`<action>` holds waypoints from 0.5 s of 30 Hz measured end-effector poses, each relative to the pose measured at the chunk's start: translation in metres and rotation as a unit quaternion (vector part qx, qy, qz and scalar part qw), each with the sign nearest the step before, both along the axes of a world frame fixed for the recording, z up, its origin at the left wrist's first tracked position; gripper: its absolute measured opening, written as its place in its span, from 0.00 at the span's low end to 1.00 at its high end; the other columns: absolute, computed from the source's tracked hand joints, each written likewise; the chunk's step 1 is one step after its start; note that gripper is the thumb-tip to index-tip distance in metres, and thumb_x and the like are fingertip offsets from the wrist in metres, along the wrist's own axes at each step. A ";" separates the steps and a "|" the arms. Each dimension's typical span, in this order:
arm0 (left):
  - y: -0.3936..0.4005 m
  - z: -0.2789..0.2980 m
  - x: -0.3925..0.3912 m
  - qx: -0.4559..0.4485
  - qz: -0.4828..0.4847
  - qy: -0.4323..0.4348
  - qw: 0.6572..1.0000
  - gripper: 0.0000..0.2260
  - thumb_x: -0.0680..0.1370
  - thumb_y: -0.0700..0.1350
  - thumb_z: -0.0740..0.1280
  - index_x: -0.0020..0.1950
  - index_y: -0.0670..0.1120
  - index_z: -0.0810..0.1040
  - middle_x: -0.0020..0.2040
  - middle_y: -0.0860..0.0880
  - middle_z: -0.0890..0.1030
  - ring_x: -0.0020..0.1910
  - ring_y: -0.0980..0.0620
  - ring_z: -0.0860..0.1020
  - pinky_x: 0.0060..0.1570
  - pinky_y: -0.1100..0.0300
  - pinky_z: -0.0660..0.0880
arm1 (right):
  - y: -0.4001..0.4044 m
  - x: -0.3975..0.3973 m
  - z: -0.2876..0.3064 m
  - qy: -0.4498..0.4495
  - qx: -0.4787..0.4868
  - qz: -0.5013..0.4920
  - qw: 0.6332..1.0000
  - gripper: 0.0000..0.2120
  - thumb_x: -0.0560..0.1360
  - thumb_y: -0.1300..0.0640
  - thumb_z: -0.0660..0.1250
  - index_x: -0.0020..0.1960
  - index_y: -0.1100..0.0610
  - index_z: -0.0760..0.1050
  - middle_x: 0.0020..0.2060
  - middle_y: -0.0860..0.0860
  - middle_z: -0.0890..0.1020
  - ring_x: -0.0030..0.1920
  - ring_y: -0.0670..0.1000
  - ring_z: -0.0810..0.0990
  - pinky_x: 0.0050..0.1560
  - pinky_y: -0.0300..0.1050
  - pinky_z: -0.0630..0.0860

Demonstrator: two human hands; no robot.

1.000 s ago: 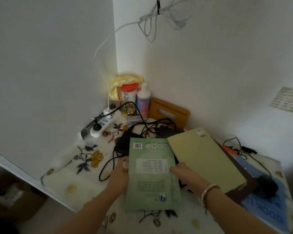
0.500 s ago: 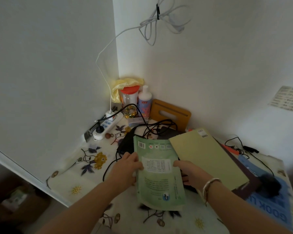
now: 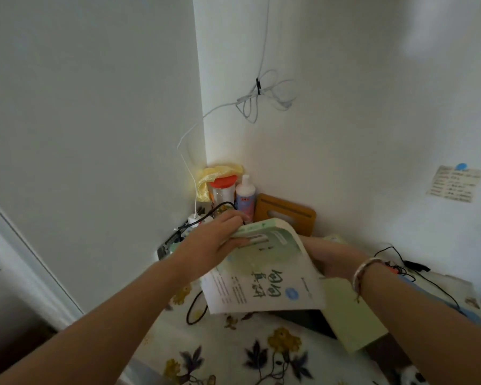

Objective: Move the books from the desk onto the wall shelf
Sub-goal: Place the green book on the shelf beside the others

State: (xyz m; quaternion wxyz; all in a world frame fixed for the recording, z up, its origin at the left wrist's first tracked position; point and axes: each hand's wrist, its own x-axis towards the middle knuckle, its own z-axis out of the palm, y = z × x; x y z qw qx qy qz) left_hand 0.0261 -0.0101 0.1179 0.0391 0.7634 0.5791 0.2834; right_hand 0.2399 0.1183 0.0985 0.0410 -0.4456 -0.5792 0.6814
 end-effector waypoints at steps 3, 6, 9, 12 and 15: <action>-0.010 0.034 -0.012 0.079 0.047 0.027 0.995 0.11 0.79 0.57 0.56 0.56 0.54 0.71 0.48 0.65 0.71 0.42 0.61 0.74 0.39 0.58 0.77 | 0.000 -0.012 0.033 0.071 0.010 -0.013 0.997 0.28 0.74 0.35 0.61 0.63 0.55 0.77 0.56 0.60 0.83 0.57 0.61 0.81 0.58 0.57 0.78; -0.021 0.070 -0.028 0.144 0.110 -0.011 0.983 0.08 0.79 0.57 0.59 0.50 0.54 0.71 0.39 0.62 0.72 0.35 0.59 0.73 0.35 0.64 0.71 | 0.000 -0.022 0.076 0.147 0.000 -0.008 0.989 0.33 0.75 0.31 0.52 0.51 0.56 0.84 0.52 0.62 0.84 0.53 0.62 0.83 0.57 0.61 0.77; -0.031 0.114 -0.039 0.224 0.174 -0.111 0.952 0.13 0.79 0.55 0.61 0.40 0.49 0.68 0.32 0.52 0.71 0.30 0.53 0.72 0.29 0.54 0.72 | -0.013 -0.038 0.125 0.344 -0.079 0.047 0.934 0.37 0.72 0.29 0.51 0.65 0.54 0.77 0.64 0.61 0.78 0.65 0.63 0.75 0.67 0.66 0.66; -0.039 0.164 -0.048 0.278 0.197 -0.235 0.910 0.15 0.79 0.50 0.64 0.39 0.43 0.65 0.28 0.53 0.68 0.24 0.58 0.65 0.21 0.59 0.66 | -0.025 -0.067 0.172 0.413 0.027 0.035 0.910 0.40 0.61 0.28 0.65 0.65 0.50 0.76 0.61 0.55 0.81 0.59 0.56 0.81 0.57 0.56 0.78; -0.041 0.214 -0.054 0.334 0.201 -0.269 0.881 0.15 0.78 0.47 0.65 0.40 0.39 0.65 0.26 0.56 0.69 0.23 0.59 0.65 0.20 0.68 0.63 | -0.032 -0.094 0.221 0.467 0.138 0.021 0.873 0.38 0.62 0.29 0.63 0.67 0.48 0.72 0.63 0.51 0.80 0.65 0.54 0.77 0.62 0.53 0.73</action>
